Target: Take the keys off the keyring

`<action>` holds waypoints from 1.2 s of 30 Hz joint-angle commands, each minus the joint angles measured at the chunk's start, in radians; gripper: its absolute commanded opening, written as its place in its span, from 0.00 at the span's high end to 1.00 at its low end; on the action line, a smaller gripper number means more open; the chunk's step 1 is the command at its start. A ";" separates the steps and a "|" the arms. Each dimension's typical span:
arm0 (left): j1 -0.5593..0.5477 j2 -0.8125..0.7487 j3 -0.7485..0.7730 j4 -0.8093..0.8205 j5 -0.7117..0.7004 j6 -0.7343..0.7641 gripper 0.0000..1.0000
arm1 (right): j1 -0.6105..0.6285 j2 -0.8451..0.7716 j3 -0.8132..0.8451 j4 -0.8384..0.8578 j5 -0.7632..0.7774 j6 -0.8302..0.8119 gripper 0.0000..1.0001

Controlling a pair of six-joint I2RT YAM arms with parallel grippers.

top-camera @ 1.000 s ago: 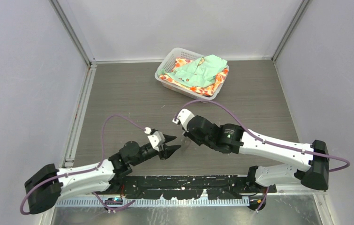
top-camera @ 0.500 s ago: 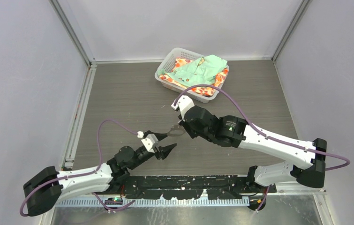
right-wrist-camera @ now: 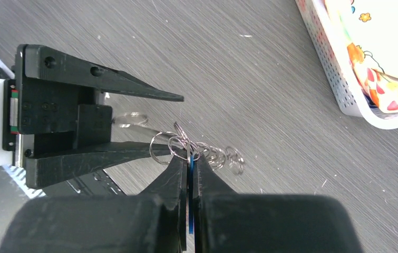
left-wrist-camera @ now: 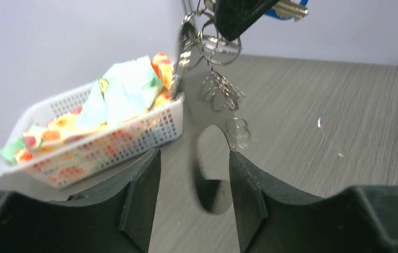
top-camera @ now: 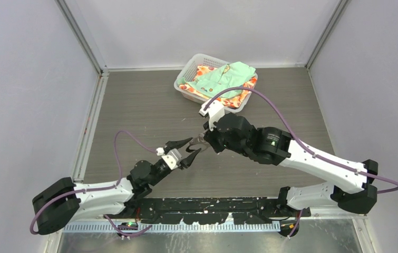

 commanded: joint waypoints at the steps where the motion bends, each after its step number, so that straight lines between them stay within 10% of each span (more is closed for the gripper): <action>1: 0.001 0.031 0.082 0.138 0.064 0.041 0.53 | -0.003 -0.072 0.062 0.036 -0.036 0.031 0.99; 6: 0.001 0.058 0.149 0.127 0.082 0.107 0.99 | -0.003 -0.123 0.087 0.033 -0.030 0.039 0.99; 12: 0.006 -0.051 0.385 -0.150 0.051 0.466 1.00 | -0.002 -0.241 0.055 0.136 -0.129 0.009 0.99; 19: -0.023 -0.130 0.737 -0.739 0.328 0.834 1.00 | -0.002 -0.275 0.138 0.065 -0.150 -0.072 0.99; 36: -0.123 -0.137 0.884 -0.975 0.219 1.175 1.00 | 0.001 -0.329 0.248 0.036 -0.505 -0.099 0.99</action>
